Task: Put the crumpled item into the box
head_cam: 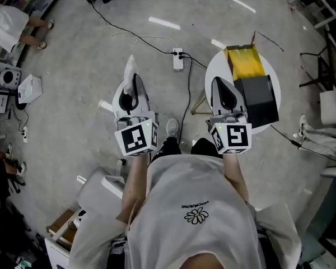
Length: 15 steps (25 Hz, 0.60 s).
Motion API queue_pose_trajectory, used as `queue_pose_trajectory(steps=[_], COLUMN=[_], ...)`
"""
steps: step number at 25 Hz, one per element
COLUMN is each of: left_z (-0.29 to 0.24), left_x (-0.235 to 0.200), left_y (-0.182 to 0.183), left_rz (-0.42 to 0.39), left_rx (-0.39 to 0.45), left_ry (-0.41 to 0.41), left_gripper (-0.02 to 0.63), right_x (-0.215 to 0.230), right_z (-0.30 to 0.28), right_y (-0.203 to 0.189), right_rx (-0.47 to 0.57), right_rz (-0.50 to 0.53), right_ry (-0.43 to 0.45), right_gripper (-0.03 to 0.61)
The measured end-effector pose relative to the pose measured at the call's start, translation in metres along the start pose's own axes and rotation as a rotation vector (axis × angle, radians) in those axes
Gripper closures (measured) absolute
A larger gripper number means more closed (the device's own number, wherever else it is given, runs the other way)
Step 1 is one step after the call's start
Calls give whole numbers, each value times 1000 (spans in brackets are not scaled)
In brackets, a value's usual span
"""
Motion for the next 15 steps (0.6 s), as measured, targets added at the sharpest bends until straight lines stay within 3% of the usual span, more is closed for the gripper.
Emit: queue_pose_trajectory(steps=[15], left_z=[-45], left_x=[13], left_y=[-12], left_rz=[20], left_rx=[-38], left_ry=[11], left_gripper=[568], right_x=[28], right_z=[-36], right_y=[2], right_rx=[19], right_rz=[10], right_ry=[28], right_gripper=[580])
Point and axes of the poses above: the fingertips, and each gripper's own axes: z backward along the fingers, x to its right, y out of its top, the point moved 3 cm from there along z, backward along the fingers, and after that the axes turned 2 degrees about -x, right-handed, at the moved point
